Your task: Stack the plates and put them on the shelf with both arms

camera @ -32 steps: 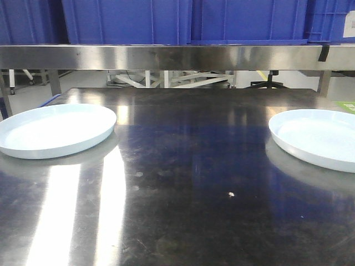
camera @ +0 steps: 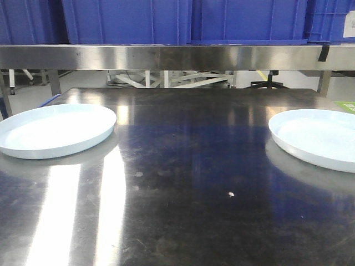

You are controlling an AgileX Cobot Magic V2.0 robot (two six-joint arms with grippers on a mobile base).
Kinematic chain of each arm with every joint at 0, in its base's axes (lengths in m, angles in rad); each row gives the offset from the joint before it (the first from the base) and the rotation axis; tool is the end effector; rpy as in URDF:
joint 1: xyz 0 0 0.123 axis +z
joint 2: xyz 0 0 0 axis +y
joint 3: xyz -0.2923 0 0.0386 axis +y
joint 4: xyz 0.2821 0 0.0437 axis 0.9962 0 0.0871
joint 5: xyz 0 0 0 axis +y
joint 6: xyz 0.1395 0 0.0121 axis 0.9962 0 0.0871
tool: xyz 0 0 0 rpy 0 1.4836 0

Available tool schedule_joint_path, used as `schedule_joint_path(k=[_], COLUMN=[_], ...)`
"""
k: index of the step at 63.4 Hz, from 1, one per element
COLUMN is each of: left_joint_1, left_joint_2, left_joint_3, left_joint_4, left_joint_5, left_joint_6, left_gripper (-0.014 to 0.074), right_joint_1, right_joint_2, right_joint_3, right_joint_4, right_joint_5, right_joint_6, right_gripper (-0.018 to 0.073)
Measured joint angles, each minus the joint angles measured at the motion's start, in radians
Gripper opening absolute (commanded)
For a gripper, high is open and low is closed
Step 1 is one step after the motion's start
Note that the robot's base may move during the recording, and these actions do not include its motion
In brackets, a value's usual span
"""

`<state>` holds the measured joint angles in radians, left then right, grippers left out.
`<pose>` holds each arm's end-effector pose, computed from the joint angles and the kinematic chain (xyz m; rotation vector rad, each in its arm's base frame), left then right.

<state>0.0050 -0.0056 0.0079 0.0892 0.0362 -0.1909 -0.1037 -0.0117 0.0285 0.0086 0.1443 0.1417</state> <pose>0.1295 0.0011 0.2098 -0.0838 1.5201 -0.0749 0.1290 -0.0133 0.1867 0.2073 1.6317 0.0365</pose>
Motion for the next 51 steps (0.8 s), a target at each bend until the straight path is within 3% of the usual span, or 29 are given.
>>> schedule_joint_path(k=[25, 30, 42, 51], left_joint_1=[0.0, 0.0, 0.0, -0.006], left_joint_2=[0.0, 0.0, 0.141, 0.338], left_joint_3=[-0.002, -0.036, -0.399, -0.705], left_joint_4=[0.002, 0.013, 0.074, 0.163], left_joint_5=[0.002, 0.069, 0.418, 0.534], left_joint_6=[0.002, 0.004, 0.007, 0.033], left_gripper=[0.0086, 0.0086, 0.0086, 0.0086], right_joint_1=[0.0, 0.0, 0.0, 0.0], right_joint_2=[0.0, 0.0, 0.0, 0.0], right_joint_3=[0.0, 0.0, 0.0, 0.0], right_joint_4=[0.0, 0.0, 0.0, 0.0], right_joint_5=[0.0, 0.0, 0.0, 0.0], right_joint_6=[0.0, 0.0, 0.0, 0.0], right_gripper=[0.0048, 0.0048, 0.0048, 0.0048])
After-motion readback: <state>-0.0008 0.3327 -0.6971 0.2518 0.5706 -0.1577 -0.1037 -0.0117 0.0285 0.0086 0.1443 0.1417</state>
